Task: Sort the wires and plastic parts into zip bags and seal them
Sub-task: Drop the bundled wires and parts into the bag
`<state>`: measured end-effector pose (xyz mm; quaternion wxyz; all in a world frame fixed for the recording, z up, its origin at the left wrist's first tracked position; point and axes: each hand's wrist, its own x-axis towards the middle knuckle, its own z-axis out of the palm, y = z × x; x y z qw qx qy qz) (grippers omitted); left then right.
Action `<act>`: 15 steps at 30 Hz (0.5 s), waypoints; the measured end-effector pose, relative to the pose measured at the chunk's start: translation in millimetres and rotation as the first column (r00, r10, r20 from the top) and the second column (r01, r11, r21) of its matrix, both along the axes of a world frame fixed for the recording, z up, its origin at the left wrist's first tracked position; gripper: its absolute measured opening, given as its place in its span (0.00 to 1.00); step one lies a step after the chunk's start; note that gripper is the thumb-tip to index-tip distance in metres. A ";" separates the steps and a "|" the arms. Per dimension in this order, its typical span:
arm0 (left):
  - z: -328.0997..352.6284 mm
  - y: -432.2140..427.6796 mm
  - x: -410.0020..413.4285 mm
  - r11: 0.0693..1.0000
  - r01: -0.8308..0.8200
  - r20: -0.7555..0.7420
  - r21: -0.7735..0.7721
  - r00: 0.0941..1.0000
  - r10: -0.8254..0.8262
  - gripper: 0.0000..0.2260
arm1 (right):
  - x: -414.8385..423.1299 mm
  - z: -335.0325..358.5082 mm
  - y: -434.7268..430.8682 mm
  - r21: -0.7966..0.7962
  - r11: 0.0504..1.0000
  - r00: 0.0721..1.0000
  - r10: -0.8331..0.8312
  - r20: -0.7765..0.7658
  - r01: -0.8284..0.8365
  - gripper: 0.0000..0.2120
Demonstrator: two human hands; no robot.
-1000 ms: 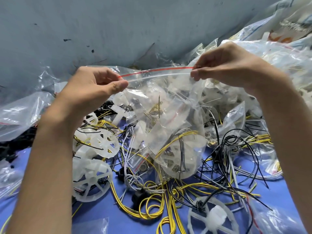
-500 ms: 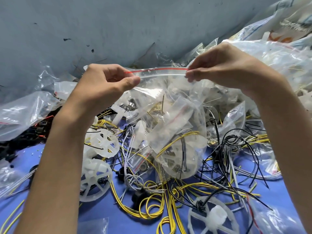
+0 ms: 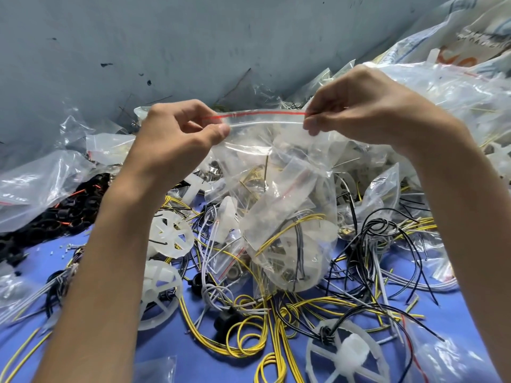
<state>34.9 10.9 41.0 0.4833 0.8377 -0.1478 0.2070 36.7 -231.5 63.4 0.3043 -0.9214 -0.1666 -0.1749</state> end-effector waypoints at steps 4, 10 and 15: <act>-1.1 -5.9 -1.8 0.999 0.040 -0.020 -0.006 0.999 -0.040 0.05 | -1.9 -1.1 2.5 0.045 0.997 0.998 0.059 -0.033 -0.057 0.04; -2.4 -9.1 -2.2 0.998 0.044 -0.003 0.034 0.999 -0.043 0.05 | -3.2 -3.9 10.9 -0.013 0.993 0.992 0.115 -0.052 -0.116 0.08; -2.4 -9.8 -0.6 0.996 -0.009 0.029 0.093 1.000 0.006 0.07 | -5.0 -3.1 13.8 0.005 0.996 0.996 0.094 0.005 -0.094 0.05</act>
